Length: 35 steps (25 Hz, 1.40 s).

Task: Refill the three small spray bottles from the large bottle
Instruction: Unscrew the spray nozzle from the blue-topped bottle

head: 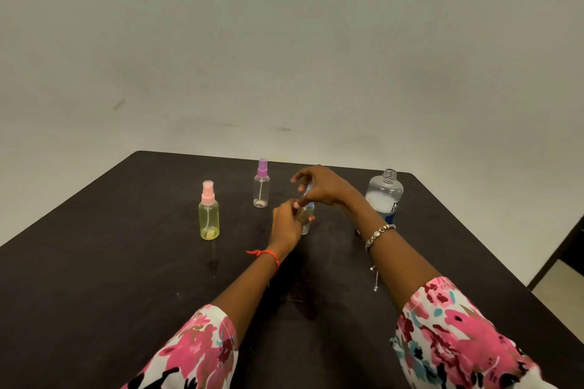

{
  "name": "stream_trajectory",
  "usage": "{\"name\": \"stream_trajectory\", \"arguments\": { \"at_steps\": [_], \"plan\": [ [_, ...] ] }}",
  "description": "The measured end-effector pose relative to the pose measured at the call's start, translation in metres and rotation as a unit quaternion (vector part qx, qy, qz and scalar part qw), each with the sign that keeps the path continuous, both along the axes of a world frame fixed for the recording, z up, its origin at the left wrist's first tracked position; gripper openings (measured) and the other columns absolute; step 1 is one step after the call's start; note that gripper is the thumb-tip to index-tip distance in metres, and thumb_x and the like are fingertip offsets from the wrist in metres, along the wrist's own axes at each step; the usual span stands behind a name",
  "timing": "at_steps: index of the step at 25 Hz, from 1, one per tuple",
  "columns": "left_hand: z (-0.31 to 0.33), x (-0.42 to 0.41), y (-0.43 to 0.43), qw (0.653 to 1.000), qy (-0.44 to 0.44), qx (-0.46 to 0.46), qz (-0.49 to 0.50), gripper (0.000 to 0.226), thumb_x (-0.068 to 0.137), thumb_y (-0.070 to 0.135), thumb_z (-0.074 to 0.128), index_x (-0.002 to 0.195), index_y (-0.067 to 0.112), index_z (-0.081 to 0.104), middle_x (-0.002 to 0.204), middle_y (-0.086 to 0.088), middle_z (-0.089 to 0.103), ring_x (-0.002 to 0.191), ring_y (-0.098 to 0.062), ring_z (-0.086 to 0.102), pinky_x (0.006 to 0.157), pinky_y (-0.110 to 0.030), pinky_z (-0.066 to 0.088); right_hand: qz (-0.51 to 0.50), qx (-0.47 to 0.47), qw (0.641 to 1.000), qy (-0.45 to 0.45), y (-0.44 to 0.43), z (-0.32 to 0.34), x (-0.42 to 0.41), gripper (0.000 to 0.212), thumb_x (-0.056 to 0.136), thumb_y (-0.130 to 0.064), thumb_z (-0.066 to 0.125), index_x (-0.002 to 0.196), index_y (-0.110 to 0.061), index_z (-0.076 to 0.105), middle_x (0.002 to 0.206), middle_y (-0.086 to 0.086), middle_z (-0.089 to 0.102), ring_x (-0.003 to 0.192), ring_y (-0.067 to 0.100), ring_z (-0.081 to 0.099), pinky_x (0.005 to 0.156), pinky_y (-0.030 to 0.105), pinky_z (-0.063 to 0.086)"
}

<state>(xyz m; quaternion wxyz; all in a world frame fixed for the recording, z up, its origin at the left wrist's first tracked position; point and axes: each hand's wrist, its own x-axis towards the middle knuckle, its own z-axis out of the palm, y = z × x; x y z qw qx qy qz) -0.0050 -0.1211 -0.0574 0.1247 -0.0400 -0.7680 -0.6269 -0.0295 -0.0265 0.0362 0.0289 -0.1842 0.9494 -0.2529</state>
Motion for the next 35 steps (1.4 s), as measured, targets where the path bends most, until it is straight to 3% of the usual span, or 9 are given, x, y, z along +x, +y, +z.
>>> {"name": "stream_trajectory", "arguments": {
  "at_steps": [4, 7, 10, 13, 15, 17, 20, 24, 35],
  "plan": [
    [0.015, 0.003, -0.005, 1.000, 0.015, -0.018, 0.011, 0.027, 0.080, 0.002, 0.065, 0.107, -0.002, 0.060, 0.092, -0.006, 0.061, 0.085, -0.012, 0.058, 0.073, -0.018, 0.050, -0.070, 0.022, 0.997, 0.038, -0.002, 0.000, 0.002, 0.032, 0.078, -0.026, 0.071, 0.067, -0.008, 0.046, 0.075, 0.008, 0.051, 0.061, 0.017, 0.050, 0.052, 0.021, 0.038],
    [0.023, 0.008, -0.008, 1.000, 0.003, -0.014, 0.011, 0.032, 0.077, 0.002, 0.070, 0.107, -0.003, 0.060, 0.095, -0.007, 0.062, 0.086, -0.012, 0.057, 0.081, -0.024, 0.049, -0.024, 0.035, 0.999, 0.015, 0.000, 0.012, 0.008, 0.009, 0.076, -0.006, 0.065, 0.081, 0.001, 0.063, 0.081, 0.009, 0.057, 0.065, 0.015, 0.052, 0.051, 0.018, 0.036],
    [0.025, 0.014, -0.009, 1.000, -0.001, 0.001, 0.004, 0.037, 0.076, 0.003, 0.070, 0.111, -0.001, 0.059, 0.101, -0.009, 0.064, 0.091, -0.013, 0.056, 0.081, -0.022, 0.046, 0.012, 0.010, 1.000, 0.026, -0.003, 0.020, 0.016, 0.018, 0.078, -0.010, 0.065, 0.093, -0.002, 0.067, 0.088, 0.006, 0.059, 0.074, 0.013, 0.051, 0.056, 0.015, 0.035],
    [0.027, 0.018, -0.009, 1.000, 0.013, -0.002, 0.001, 0.035, 0.076, 0.004, 0.070, 0.110, -0.001, 0.060, 0.106, -0.015, 0.066, 0.090, -0.012, 0.057, 0.078, -0.019, 0.049, -0.063, 0.020, 0.994, 0.090, -0.007, 0.015, 0.014, 0.028, 0.082, -0.029, 0.066, 0.073, -0.007, 0.053, 0.079, 0.009, 0.053, 0.068, 0.022, 0.053, 0.051, 0.019, 0.037],
    [0.028, 0.020, -0.009, 1.000, 0.017, -0.013, 0.002, 0.038, 0.075, 0.004, 0.071, 0.112, -0.001, 0.060, 0.107, -0.015, 0.066, 0.091, -0.012, 0.056, 0.076, -0.017, 0.047, -0.069, 0.036, 0.995, 0.064, -0.007, 0.018, 0.016, 0.027, 0.081, -0.017, 0.067, 0.065, -0.008, 0.047, 0.068, 0.009, 0.052, 0.055, 0.024, 0.055, 0.048, 0.023, 0.042],
    [0.027, 0.020, -0.010, 1.000, 0.006, -0.012, -0.001, 0.040, 0.076, 0.004, 0.070, 0.114, -0.001, 0.059, 0.110, -0.016, 0.065, 0.093, -0.013, 0.056, 0.080, -0.021, 0.045, -0.028, 0.044, 0.998, 0.020, -0.003, 0.026, 0.021, 0.004, 0.076, 0.000, 0.064, 0.078, 0.002, 0.061, 0.070, 0.010, 0.057, 0.057, 0.017, 0.056, 0.049, 0.019, 0.043],
    [0.026, 0.020, -0.011, 1.000, 0.001, 0.003, -0.003, 0.038, 0.078, 0.003, 0.068, 0.114, -0.002, 0.058, 0.111, -0.018, 0.064, 0.099, -0.020, 0.059, 0.083, -0.025, 0.045, 0.007, 0.036, 0.999, 0.037, -0.003, 0.029, 0.027, 0.021, 0.074, -0.006, 0.069, 0.094, 0.000, 0.065, 0.087, 0.008, 0.057, 0.073, 0.018, 0.053, 0.053, 0.017, 0.038],
    [0.027, 0.022, -0.008, 1.000, 0.011, -0.010, -0.007, 0.039, 0.076, 0.002, 0.069, 0.114, -0.001, 0.059, 0.110, -0.016, 0.065, 0.093, -0.013, 0.055, 0.078, -0.021, 0.044, -0.051, 0.044, 0.997, 0.032, -0.002, 0.019, 0.028, 0.028, 0.083, -0.020, 0.065, 0.087, 0.007, 0.059, 0.061, 0.010, 0.057, 0.042, 0.012, 0.055, 0.047, 0.020, 0.044],
    [0.011, 0.012, -0.027, 0.997, -0.022, -0.021, 0.067, 0.030, 0.074, 0.004, 0.072, 0.102, -0.001, 0.063, 0.096, -0.009, 0.062, 0.090, -0.017, 0.057, 0.079, -0.025, 0.046, -0.213, -0.262, 0.925, 0.174, 0.045, -0.043, 0.037, 0.008, 0.073, -0.005, 0.068, 0.079, 0.000, 0.070, 0.080, 0.016, 0.069, 0.072, 0.019, 0.061, 0.065, 0.025, 0.045]
  ]
}}
